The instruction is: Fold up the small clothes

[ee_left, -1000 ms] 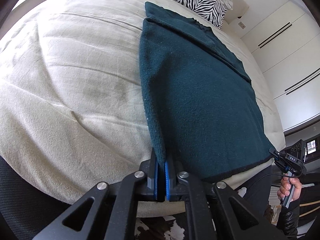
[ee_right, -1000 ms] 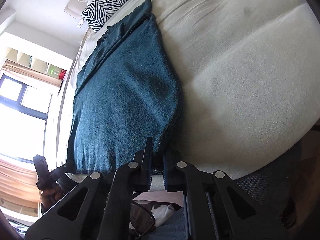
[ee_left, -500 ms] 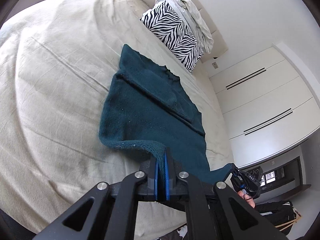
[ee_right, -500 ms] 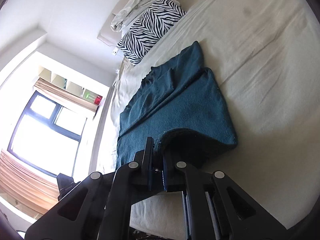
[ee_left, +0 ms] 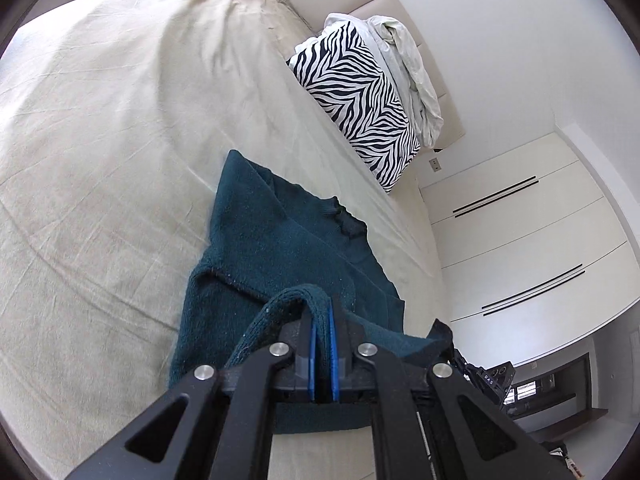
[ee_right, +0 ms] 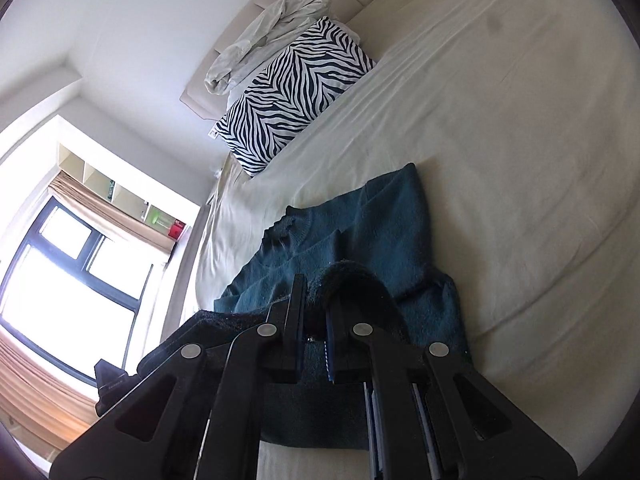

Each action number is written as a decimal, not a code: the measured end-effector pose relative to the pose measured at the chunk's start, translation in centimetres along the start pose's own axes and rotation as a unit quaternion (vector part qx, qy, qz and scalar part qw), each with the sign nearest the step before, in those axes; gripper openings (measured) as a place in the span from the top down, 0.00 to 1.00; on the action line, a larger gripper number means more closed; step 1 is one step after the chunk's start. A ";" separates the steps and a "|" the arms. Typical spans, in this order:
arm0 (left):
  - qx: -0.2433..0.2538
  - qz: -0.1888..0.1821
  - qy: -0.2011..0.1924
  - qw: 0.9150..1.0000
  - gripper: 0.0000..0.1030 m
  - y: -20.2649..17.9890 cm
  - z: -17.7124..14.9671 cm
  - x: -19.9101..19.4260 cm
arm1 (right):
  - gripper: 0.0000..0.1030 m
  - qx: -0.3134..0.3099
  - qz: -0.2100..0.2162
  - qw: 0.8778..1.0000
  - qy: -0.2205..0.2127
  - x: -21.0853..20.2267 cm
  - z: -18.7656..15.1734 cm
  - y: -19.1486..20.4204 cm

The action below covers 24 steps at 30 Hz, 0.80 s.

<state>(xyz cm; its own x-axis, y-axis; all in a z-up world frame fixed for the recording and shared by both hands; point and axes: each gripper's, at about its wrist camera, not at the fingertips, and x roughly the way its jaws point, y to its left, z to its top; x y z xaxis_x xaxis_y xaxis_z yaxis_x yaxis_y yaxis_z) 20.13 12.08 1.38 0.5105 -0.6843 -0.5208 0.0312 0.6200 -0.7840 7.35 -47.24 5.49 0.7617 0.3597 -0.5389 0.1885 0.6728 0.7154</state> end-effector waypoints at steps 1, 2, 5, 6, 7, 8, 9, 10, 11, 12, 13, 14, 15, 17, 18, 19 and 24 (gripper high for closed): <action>-0.002 0.002 -0.003 1.000 0.94 0.1 0.9 0.8 | 0.94 0.001 -0.002 1.000 -0.002 1.0 0.9 -0.1; -0.003 0.004 -0.004 1.000 0.94 0.3 1.8 1.6 | 0.94 0.002 -0.006 1.000 -0.005 2.0 1.7 -0.1; -0.003 0.011 -0.008 1.000 0.95 0.5 4.3 4.4 | 0.94 0.004 -0.024 1.000 -0.004 5.5 3.9 -0.4; 0.001 0.013 -0.012 1.000 0.94 0.6 4.9 5.2 | 0.94 0.005 -0.032 0.999 -0.004 6.7 4.5 -0.5; 0.003 0.013 -0.016 1.000 0.95 0.7 5.6 5.9 | 0.94 0.008 -0.037 0.999 -0.004 7.8 5.0 -0.7; 0.005 0.016 -0.019 1.000 0.94 0.8 6.1 6.7 | 0.93 0.011 -0.039 0.999 -0.007 8.9 5.4 -0.9; 0.006 0.020 -0.020 1.000 0.94 1.0 6.5 7.5 | 0.94 0.015 -0.044 0.999 -0.010 9.7 5.8 -1.3; 0.008 0.028 -0.020 0.999 0.94 1.3 6.9 8.3 | 0.93 0.020 -0.050 0.999 -0.009 10.7 6.2 -1.8; 0.010 0.039 -0.016 0.999 0.94 1.7 7.3 9.2 | 0.93 0.030 -0.056 0.998 -0.005 11.6 6.4 -2.5; 0.009 0.052 -0.011 0.999 0.92 2.3 7.7 10.1 | 0.92 0.045 -0.064 0.997 -0.002 12.5 6.5 -3.4; 0.001 0.060 -0.008 0.998 0.80 3.1 7.9 10.8 | 0.91 0.058 -0.073 0.996 0.000 13.2 6.7 -4.2; -0.009 0.059 -0.008 0.998 0.69 4.0 7.8 11.0 | 0.87 0.063 -0.081 0.995 -0.005 13.7 6.7 -4.9; -0.016 0.062 -0.012 0.998 0.48 4.7 7.6 10.8 | 0.69 0.062 -0.093 0.994 -0.016 13.7 6.7 -5.2; -0.013 0.064 -0.017 0.998 0.38 5.4 6.7 10.2 | 0.31 0.065 -0.105 0.991 -0.044 12.9 6.4 -5.8; -0.004 0.067 -0.008 0.998 0.38 5.5 6.1 10.1 | 0.27 0.061 -0.100 0.992 -0.050 12.6 6.2 -5.8; 0.004 0.075 0.002 0.997 0.38 5.6 5.3 10.0 | 0.27 0.050 -0.098 0.993 -0.043 12.4 6.3 -5.8; 0.043 0.108 0.003 0.993 0.38 5.6 1.5 8.1 | 0.27 0.004 -0.109 0.993 -0.035 9.9 4.0 -4.3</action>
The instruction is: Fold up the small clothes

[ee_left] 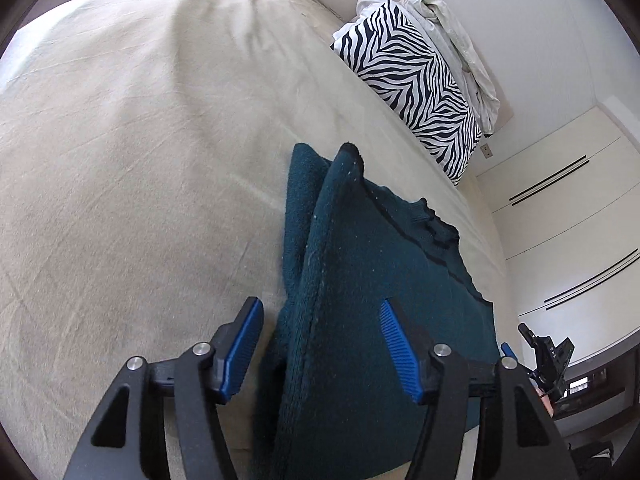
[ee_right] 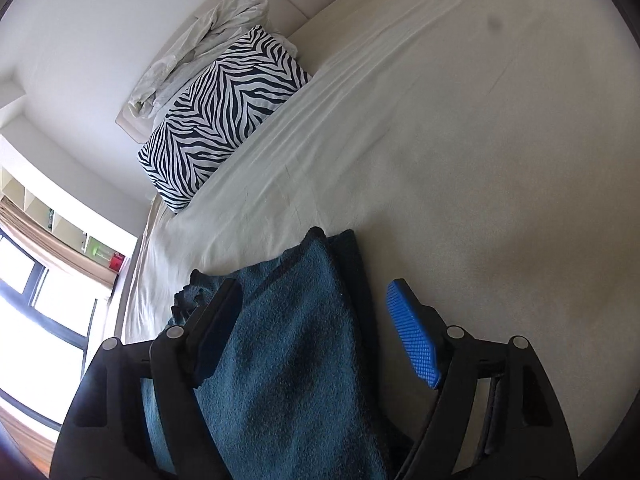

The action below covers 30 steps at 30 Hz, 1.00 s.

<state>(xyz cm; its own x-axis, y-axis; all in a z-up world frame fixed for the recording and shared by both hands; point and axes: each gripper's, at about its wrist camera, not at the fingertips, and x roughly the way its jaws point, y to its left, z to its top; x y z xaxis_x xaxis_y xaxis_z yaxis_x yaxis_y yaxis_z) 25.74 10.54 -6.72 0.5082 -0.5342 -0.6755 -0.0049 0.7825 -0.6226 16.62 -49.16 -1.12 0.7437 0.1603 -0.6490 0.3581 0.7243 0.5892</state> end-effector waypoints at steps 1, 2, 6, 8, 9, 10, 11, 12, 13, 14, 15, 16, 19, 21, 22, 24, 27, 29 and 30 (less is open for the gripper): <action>0.006 0.004 -0.004 1.000 0.38 -0.1 -0.5 -0.4 | 0.27 -0.012 -0.001 1.000 -0.001 -0.6 -0.6 0.2; 0.012 0.008 -0.007 1.000 0.38 -0.2 -0.8 -0.7 | 0.27 -0.026 -0.006 1.000 0.000 -1.1 -1.3 0.5; 0.038 0.021 -0.021 0.999 0.43 -0.2 -2.0 -1.3 | 0.29 -0.079 -0.034 0.996 0.005 -3.6 -4.6 1.2; 0.054 0.036 -0.028 0.998 0.52 -0.2 -2.2 -1.3 | 0.29 -0.096 -0.043 0.994 0.007 -4.6 -6.1 1.5; 0.057 0.039 -0.031 0.997 0.53 -0.2 -2.3 -1.3 | 0.29 -0.100 -0.045 0.994 0.007 -4.9 -6.7 1.5; 0.060 0.039 -0.031 0.997 0.53 -0.3 -2.3 -1.3 | 0.29 -0.102 -0.048 0.994 0.009 -5.1 -7.1 1.5; 0.066 0.041 -0.031 0.996 0.53 -0.5 -2.3 -1.3 | 0.29 -0.103 -0.050 0.993 0.011 -5.4 -7.7 1.3; 0.072 0.045 -0.031 0.996 0.53 -0.7 -2.3 -1.2 | 0.29 -0.102 -0.054 0.993 0.013 -5.4 -8.0 1.2; 0.077 0.047 -0.031 0.995 0.55 -0.9 -2.3 -1.0 | 0.29 -0.101 -0.057 0.993 0.015 -5.4 -8.4 1.0; 0.080 0.049 -0.030 0.995 0.56 -1.0 -2.4 -0.9 | 0.29 -0.101 -0.061 0.993 0.018 -5.4 -8.8 0.9; 0.082 0.053 -0.030 0.995 0.60 -1.0 -2.4 -0.9 | 0.29 -0.101 -0.066 0.992 0.019 -5.4 -9.1 0.8; 0.086 0.062 -0.033 0.994 0.66 -1.1 -2.5 -0.9 | 0.30 -0.104 -0.070 0.992 0.021 -5.2 -9.3 0.8; 0.097 0.080 -0.034 0.991 0.76 -1.1 -2.8 -0.8 | 0.35 -0.123 -0.086 0.988 0.025 -4.7 -10.0 1.3; 0.103 0.084 -0.030 0.991 0.81 -1.2 -2.9 -0.7 | 0.35 -0.136 -0.092 0.986 0.024 -4.6 -10.1 1.7; 0.111 0.092 -0.030 0.989 0.83 -1.4 -3.0 -0.7 | 0.36 -0.142 -0.097 0.985 0.022 -4.6 -10.2 1.9; 0.124 0.105 -0.030 0.986 0.85 -1.8 -3.3 -0.6 | 0.44 -0.156 -0.107 0.982 0.023 -4.6 -10.3 2.2; 0.123 0.107 -0.028 0.986 0.87 -1.7 -3.4 -0.8 | 0.64 -0.173 -0.127 0.976 0.026 -4.6 -10.3 2.3; 0.119 0.108 -0.024 0.987 0.88 -1.5 -3.4 -0.9 | 0.71 -0.177 -0.137 0.974 0.027 -4.6 -10.3 2.1; 0.118 0.109 -0.022 0.987 0.89 -1.5 -3.4 -1.0 | 0.73 -0.176 -0.138 0.974 0.027 -4.7 -10.3 1.9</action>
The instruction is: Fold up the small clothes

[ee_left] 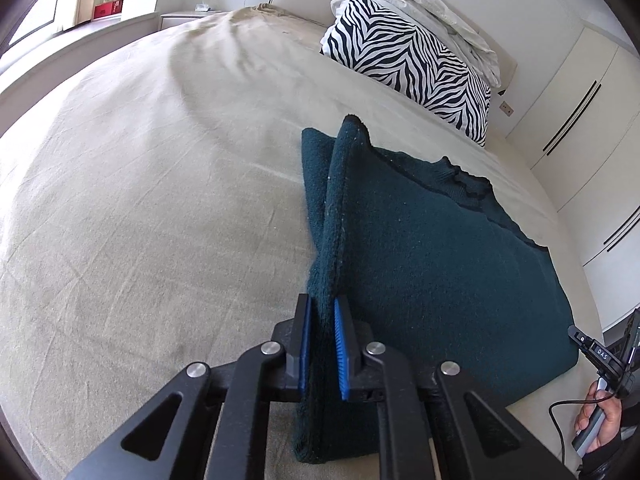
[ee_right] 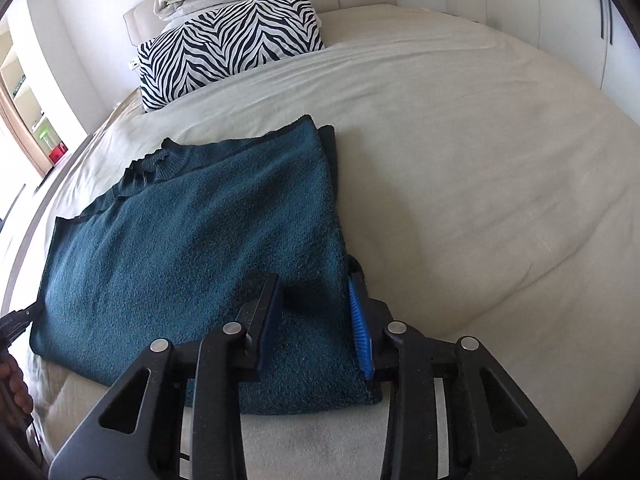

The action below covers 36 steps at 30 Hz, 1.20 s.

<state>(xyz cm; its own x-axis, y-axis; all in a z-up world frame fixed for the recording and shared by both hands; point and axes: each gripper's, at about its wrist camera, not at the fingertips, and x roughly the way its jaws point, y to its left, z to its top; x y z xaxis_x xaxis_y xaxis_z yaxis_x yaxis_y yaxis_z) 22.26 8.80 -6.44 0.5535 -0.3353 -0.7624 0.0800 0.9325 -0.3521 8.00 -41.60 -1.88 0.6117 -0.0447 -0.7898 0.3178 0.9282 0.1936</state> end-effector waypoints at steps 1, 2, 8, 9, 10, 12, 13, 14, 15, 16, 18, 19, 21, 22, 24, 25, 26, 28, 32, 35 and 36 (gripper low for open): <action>0.001 0.001 0.002 1.000 0.89 0.0 -0.1 -0.1 | 0.77 0.001 -0.002 1.000 0.001 0.0 0.0 -0.1; 0.004 0.003 0.003 1.000 0.90 -0.1 -0.2 -0.3 | 0.79 0.001 -0.005 1.000 0.001 0.0 -0.1 -0.2; 0.015 0.012 0.004 1.000 0.91 -0.7 -0.8 -1.0 | 0.93 -0.017 -0.015 1.000 0.002 -0.1 -0.4 0.0; 0.011 0.009 0.005 1.000 0.91 -0.5 -0.8 -1.1 | 0.93 -0.020 -0.016 1.000 0.002 -0.1 -0.4 0.1; 0.003 0.004 0.007 1.000 0.91 -0.2 -0.9 -1.2 | 0.94 -0.022 -0.017 1.000 0.002 -0.2 -0.5 0.1; -0.005 -0.001 0.010 1.000 0.92 0.2 -0.9 -1.3 | 0.94 -0.021 -0.016 1.000 0.001 -0.3 -0.6 -0.1; -0.006 -0.001 0.010 1.000 0.92 0.2 -0.9 -1.3 | 0.94 -0.019 -0.016 1.000 0.001 -0.3 -0.6 -0.2; -0.004 0.001 0.011 1.000 0.92 0.2 -1.0 -1.3 | 0.94 -0.017 -0.015 1.000 0.001 -0.3 -0.7 -0.2; 0.001 0.006 0.013 1.000 0.92 0.0 -1.0 -1.2 | 0.94 -0.016 -0.014 1.000 0.002 -0.3 -0.8 -0.3; 0.009 0.012 0.013 1.000 0.92 -0.3 -1.1 -1.1 | 0.94 -0.012 -0.013 1.000 0.002 -0.3 -0.8 -0.4; 0.021 0.022 0.014 0.999 0.92 -0.6 -1.2 -0.9 | 0.94 -0.006 -0.009 1.000 0.002 -0.3 -0.9 -0.6; 0.023 0.022 0.016 0.999 0.92 -0.6 -1.3 -0.8 | 0.94 -0.003 -0.004 1.000 0.003 -0.2 -0.9 -0.7; 0.021 0.020 0.018 0.999 0.92 -0.5 -1.3 -0.8 | 0.94 0.014 0.011 1.000 0.008 -0.2 -0.8 -1.3; 0.020 0.019 0.019 0.999 0.92 -0.4 -1.3 -0.9 | 0.93 0.027 0.019 0.999 0.008 -0.3 -0.8 -1.7; 0.020 0.018 0.019 0.999 0.93 -0.4 -1.4 -1.1 | 0.93 0.047 0.033 0.998 0.005 -0.7 -0.8 -2.3; 0.018 0.017 0.017 1.000 0.93 -0.4 -1.4 -1.2 | 0.91 0.050 0.036 0.998 0.000 -1.0 -0.8 -2.4; 0.017 0.015 0.016 1.000 0.93 -0.5 -1.5 -1.4 | 0.90 0.048 0.036 0.998 -0.005 -1.3 -0.8 -2.4; 0.015 0.013 0.013 1.000 0.93 -0.5 -1.6 -1.9 | 0.86 0.039 0.035 0.999 -0.007 -1.5 -0.9 -2.3; 0.018 0.015 0.019 1.000 0.94 -0.6 -1.8 -1.9 | 0.86 0.029 0.027 0.999 0.013 -0.4 -1.1 -2.2; 0.016 0.014 0.023 1.000 0.94 -0.5 -1.8 -1.6 | 0.87 0.029 0.019 0.999 0.013 -0.1 -1.1 -2.0; 0.014 0.013 0.024 1.000 0.94 -0.3 -1.8 -1.4 | 0.88 0.027 0.015 0.999 0.013 -0.1 -1.1 -1.9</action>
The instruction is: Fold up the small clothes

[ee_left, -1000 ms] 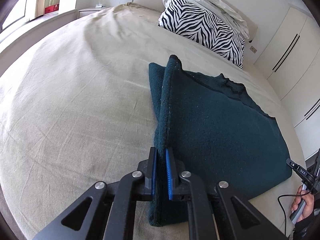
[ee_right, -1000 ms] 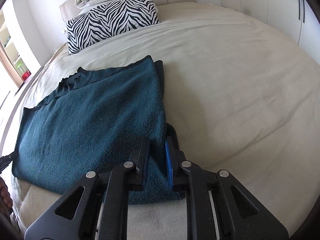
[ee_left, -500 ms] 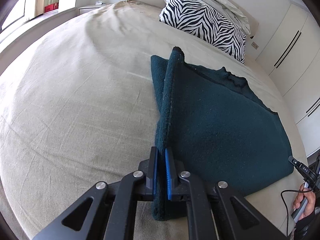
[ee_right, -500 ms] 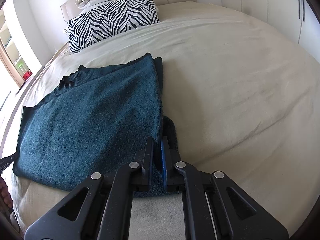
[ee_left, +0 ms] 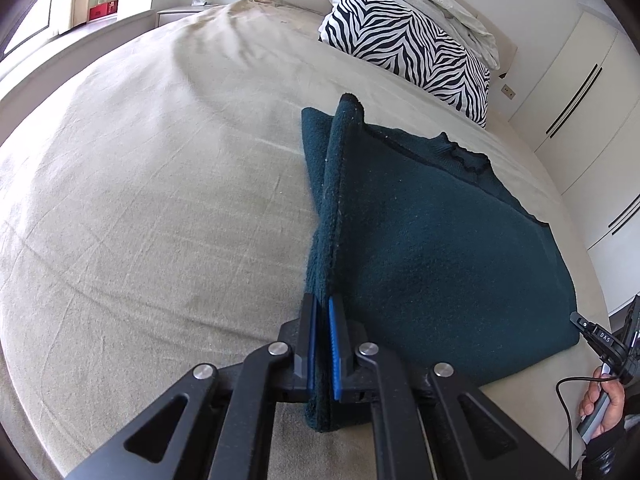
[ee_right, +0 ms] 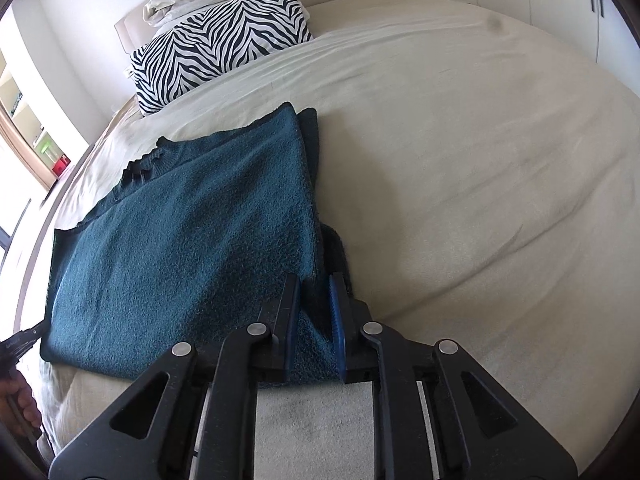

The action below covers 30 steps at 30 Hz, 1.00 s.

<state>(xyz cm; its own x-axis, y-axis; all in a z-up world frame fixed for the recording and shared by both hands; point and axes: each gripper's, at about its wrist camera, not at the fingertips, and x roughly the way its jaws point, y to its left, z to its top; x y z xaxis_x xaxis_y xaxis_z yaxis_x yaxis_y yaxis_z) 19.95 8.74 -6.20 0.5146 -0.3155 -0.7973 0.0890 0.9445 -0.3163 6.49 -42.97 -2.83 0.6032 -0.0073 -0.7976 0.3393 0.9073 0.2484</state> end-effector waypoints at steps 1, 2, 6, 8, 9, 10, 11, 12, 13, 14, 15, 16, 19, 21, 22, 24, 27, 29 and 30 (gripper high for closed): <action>0.001 0.000 0.002 1.000 0.94 -0.1 0.0 0.1 | 0.92 -0.004 -0.007 1.000 0.001 0.0 0.0 0.1; 0.002 0.001 0.002 1.000 0.94 -0.1 0.0 0.1 | 0.93 -0.009 -0.012 1.000 0.003 0.1 -0.1 0.2; 0.005 0.000 0.010 1.000 0.93 -0.2 0.0 0.6 | 0.94 -0.013 -0.018 1.000 0.006 0.1 -0.1 0.2; 0.008 0.001 0.012 1.000 0.93 -0.3 0.0 0.8 | 0.94 -0.007 -0.016 1.000 0.008 0.0 -0.1 0.0; 0.012 0.004 0.013 1.000 0.93 -0.4 0.1 0.8 | 0.94 -0.004 -0.014 1.000 0.008 -0.1 -0.1 -0.1; 0.013 0.006 0.013 1.000 0.93 -0.5 0.2 0.8 | 0.94 0.002 -0.010 1.000 0.011 -0.1 0.0 -0.3; 0.010 0.006 0.013 1.000 0.92 -0.5 0.2 0.8 | 0.94 0.012 -0.003 1.000 0.015 -0.1 0.0 -0.5; 0.004 0.005 0.013 1.000 0.92 -0.4 0.3 0.7 | 0.93 0.025 0.005 1.000 0.017 -0.2 0.1 -0.9; 0.003 0.009 0.010 1.000 0.90 -0.3 0.5 0.5 | 0.92 0.037 0.011 0.999 0.017 -0.6 0.2 -1.2; 0.005 0.018 0.002 1.000 0.89 -0.4 0.7 0.0 | 0.92 0.045 0.017 0.999 0.011 -1.0 0.4 -1.4; 0.007 0.029 -0.008 1.000 0.85 -0.6 1.0 -0.5 | 0.91 0.049 0.016 0.999 -0.001 -1.7 0.7 -1.5; 0.009 0.037 -0.019 0.999 0.85 -0.6 1.3 -1.0 | 0.90 0.051 0.013 0.998 -0.016 -2.4 1.2 -1.5; 0.033 0.082 -0.066 0.994 0.85 -1.4 2.7 -2.7 | 0.89 0.052 0.034 0.997 -0.042 -3.7 3.2 -0.9; 0.055 0.088 -0.089 0.991 0.85 -2.6 4.0 -3.3 | 0.74 0.046 0.064 0.996 -0.049 -3.5 4.8 0.5; 0.062 0.077 -0.096 0.990 0.80 -3.3 4.6 -3.2 | 0.52 0.042 0.083 0.994 -0.050 -3.1 5.5 1.6; 0.091 0.050 -0.109 0.989 0.60 -5.2 5.4 -2.2 | 0.38 0.030 0.128 0.990 -0.056 -2.0 6.7 4.5; 0.148 0.046 -0.100 0.983 0.52 -8.0 5.7 1.2 | 0.38 0.003 0.196 0.980 -0.021 1.1 8.3 9.9; 0.149 0.023 -0.089 0.984 0.52 -8.2 5.6 3.0 | 0.38 -0.012 0.250 0.968 0.012 3.4 8.7 13.6; 0.154 0.031 -0.087 0.984 0.52 -8.2 5.5 3.8 | 0.38 -0.021 0.274 0.961 0.027 4.6 8.8 15.5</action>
<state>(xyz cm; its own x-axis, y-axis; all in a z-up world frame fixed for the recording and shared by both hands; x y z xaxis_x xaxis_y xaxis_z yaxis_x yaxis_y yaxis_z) 25.89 0.30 -3.79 0.6628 -0.2617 -0.7016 0.2929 0.9529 -0.0788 20.91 -32.64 2.16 0.6440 0.4971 -0.5816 -0.0488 0.7853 0.6171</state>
